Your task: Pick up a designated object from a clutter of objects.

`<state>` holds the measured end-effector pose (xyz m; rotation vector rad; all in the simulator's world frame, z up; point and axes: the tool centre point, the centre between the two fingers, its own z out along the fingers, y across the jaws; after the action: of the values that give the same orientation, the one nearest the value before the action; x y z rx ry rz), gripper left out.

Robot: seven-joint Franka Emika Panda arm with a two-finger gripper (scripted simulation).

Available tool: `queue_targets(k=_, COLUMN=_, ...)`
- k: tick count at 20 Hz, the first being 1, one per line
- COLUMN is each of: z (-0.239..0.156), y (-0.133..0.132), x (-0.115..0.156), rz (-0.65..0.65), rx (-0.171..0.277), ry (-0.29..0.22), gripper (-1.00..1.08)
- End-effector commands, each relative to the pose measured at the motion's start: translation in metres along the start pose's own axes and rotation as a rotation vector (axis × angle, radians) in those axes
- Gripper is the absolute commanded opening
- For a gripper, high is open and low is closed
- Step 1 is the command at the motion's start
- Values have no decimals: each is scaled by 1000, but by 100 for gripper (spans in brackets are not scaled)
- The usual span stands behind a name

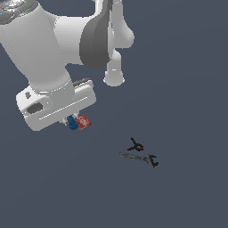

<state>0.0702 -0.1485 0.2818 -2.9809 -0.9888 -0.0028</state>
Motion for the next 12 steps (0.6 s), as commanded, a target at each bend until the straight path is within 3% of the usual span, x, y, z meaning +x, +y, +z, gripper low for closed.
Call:
queue_targets(k=1, z=-21, y=13, x=-4, rz=-1, rx=0, ry=-1, gripper=-100)
queue_targets(k=12, z=-85, y=58, x=-14, rz=-1, rx=0, ry=-2, gripper=-100)
